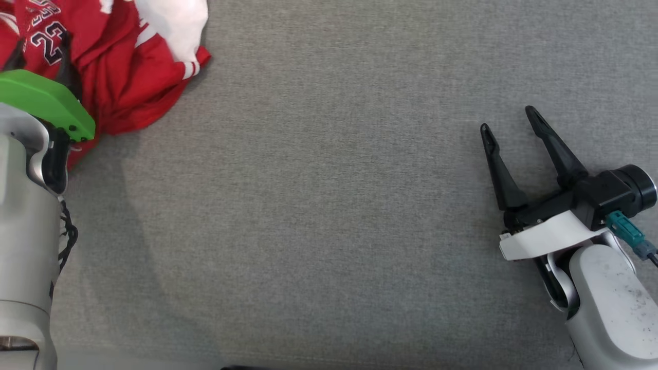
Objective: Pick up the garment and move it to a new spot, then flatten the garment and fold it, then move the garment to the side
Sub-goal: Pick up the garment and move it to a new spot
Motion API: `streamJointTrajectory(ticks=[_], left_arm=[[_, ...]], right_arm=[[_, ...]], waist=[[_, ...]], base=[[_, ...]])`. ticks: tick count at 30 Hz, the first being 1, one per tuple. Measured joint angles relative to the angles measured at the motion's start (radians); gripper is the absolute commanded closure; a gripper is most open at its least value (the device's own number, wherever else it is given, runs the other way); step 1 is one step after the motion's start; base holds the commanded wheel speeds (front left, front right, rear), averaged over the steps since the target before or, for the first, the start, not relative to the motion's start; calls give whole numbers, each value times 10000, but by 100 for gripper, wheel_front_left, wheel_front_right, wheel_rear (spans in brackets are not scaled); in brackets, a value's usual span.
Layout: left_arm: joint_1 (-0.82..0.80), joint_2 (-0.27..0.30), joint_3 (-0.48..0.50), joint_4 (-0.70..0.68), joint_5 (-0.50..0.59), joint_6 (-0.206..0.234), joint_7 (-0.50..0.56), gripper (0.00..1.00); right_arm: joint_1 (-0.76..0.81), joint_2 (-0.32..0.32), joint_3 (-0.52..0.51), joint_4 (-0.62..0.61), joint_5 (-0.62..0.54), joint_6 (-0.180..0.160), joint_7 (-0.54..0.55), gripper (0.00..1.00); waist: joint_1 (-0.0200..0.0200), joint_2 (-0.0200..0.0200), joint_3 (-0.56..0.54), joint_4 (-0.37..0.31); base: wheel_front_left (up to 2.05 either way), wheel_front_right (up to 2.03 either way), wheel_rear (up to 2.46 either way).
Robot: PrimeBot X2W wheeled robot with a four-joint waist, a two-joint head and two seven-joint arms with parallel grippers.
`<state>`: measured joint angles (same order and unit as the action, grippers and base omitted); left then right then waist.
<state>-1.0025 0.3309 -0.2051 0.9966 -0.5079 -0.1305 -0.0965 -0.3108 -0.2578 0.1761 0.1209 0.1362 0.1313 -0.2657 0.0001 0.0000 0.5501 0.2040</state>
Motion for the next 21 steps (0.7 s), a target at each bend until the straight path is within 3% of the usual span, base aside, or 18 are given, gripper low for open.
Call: streamJointTrajectory(ticks=[1, 12, 18, 21], left_arm=[[-12, -10, -52, 169, -36, 0, 52, 100], [-96, 646, -543, 290, 322, 0, -922, 100], [-400, 1074, -895, -1064, 336, -2, -489, 100], [-297, 1289, -1221, -2625, 2, 0, 186, 100]], right_arm=[[0, 6, -6, 4, 6, 2, 0, 0], [576, 629, 46, 571, 163, 2, 10, 0], [825, 1174, 2, 742, 257, 2, 15, 0], [1084, 1463, -105, 823, 313, 2, 15, 0]], waist=[[0, 0, 47, -130], [0, 0, -737, -589], [0, 0, -1739, -553], [-1, 0, -2395, -581]], base=[[0, 0, 0], [0, 0, 0], [0, 0, 0], [0, 0, 0]])
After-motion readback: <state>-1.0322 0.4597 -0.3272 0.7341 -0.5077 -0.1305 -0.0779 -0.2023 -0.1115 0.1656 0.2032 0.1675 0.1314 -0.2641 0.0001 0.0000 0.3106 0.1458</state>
